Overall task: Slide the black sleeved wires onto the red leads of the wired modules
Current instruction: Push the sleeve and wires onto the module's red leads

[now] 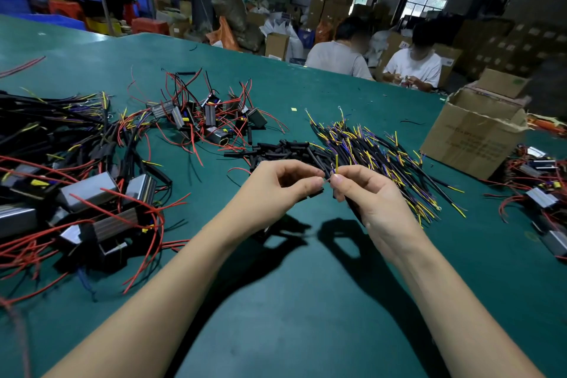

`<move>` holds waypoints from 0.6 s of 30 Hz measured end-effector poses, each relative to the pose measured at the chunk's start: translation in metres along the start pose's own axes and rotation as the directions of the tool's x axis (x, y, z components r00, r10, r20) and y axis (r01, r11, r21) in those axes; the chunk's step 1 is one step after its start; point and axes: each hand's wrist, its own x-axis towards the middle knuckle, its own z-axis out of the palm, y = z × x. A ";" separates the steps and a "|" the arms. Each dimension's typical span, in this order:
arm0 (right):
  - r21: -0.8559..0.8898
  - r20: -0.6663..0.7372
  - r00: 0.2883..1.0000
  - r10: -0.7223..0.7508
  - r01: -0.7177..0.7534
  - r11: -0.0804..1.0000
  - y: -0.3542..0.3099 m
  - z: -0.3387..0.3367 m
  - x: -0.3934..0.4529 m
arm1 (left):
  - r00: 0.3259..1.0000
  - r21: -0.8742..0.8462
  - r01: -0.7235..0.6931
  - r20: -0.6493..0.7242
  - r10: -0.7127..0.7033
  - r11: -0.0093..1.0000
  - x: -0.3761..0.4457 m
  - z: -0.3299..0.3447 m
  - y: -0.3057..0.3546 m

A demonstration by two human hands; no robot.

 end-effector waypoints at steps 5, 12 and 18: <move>-0.051 0.033 0.998 -0.049 0.051 0.997 0.000 -0.001 -0.001 | 0.997 -0.060 -0.060 -0.060 0.057 0.996 -0.001 0.004 0.003; -0.116 0.097 0.994 -0.045 0.056 0.992 -0.002 0.002 -0.002 | 0.996 -0.101 -0.055 -0.072 0.048 0.993 0.000 0.006 0.002; -0.161 0.084 0.995 -0.060 0.073 0.984 -0.004 0.003 -0.002 | 0.998 -0.018 -0.016 -0.066 0.015 1.000 0.001 0.006 -0.002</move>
